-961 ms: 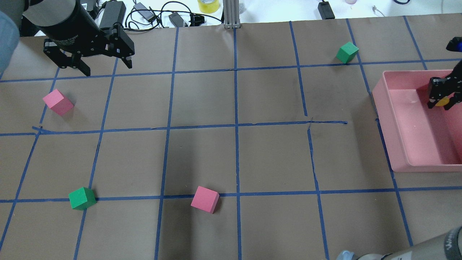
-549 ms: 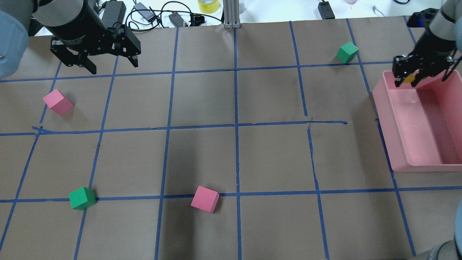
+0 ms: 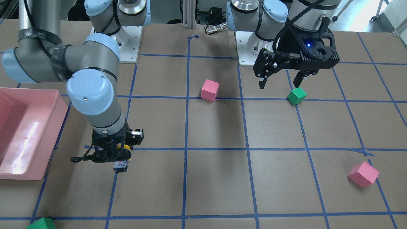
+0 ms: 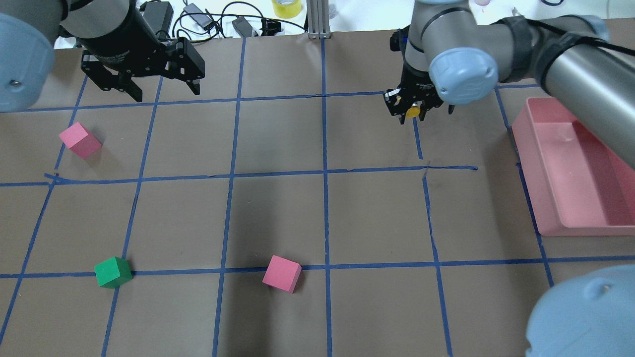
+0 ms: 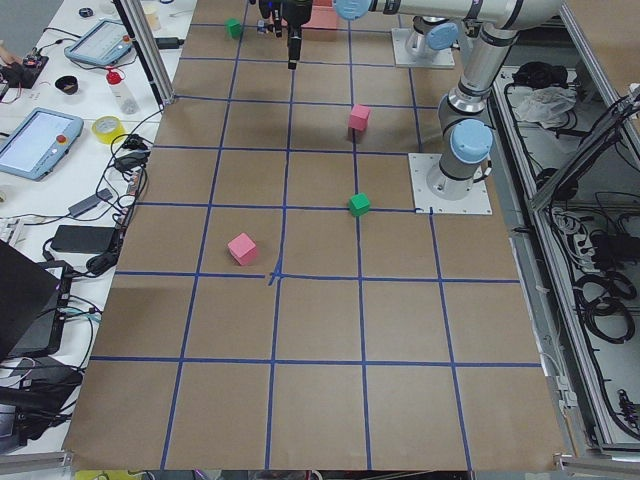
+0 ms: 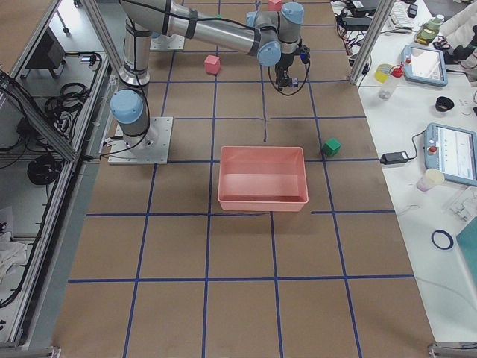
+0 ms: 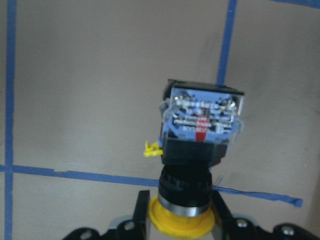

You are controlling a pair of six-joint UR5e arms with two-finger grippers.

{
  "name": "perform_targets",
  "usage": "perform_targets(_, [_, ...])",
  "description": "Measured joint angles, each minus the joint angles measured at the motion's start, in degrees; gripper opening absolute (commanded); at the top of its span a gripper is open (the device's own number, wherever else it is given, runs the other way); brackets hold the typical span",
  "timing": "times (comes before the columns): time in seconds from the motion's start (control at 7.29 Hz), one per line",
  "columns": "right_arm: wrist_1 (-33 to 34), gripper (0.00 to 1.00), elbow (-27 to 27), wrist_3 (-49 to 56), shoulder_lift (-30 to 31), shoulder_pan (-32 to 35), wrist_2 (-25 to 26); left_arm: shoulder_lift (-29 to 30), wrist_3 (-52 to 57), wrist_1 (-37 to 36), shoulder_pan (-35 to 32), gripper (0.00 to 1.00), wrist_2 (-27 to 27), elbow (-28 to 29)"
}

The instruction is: Align button upright

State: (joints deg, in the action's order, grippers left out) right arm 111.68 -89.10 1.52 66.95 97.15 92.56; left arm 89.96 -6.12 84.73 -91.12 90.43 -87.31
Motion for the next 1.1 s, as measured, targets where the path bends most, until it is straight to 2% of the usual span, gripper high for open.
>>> perform_targets(0.27, [5.43,0.00,0.18,-2.47,-4.39,4.53,-1.50,0.05,0.62,-0.06,0.06,1.00,0.01,0.01])
perform_targets(0.55, [8.17,0.00,1.99,-5.35,-8.20,8.48,-4.78,0.05,3.24,-0.12,0.12,1.00,-0.30,-0.01])
perform_targets(0.82, [8.99,0.00,5.81,-6.97,-12.47,11.48,-6.33,0.13,3.87,-0.10,0.15,1.00,-0.44,-0.07])
perform_targets(1.1, [9.02,0.00,7.24,-7.81,-14.66,13.10,-6.65,0.32,3.83,-0.09,0.15,1.00,-0.51,-0.52])
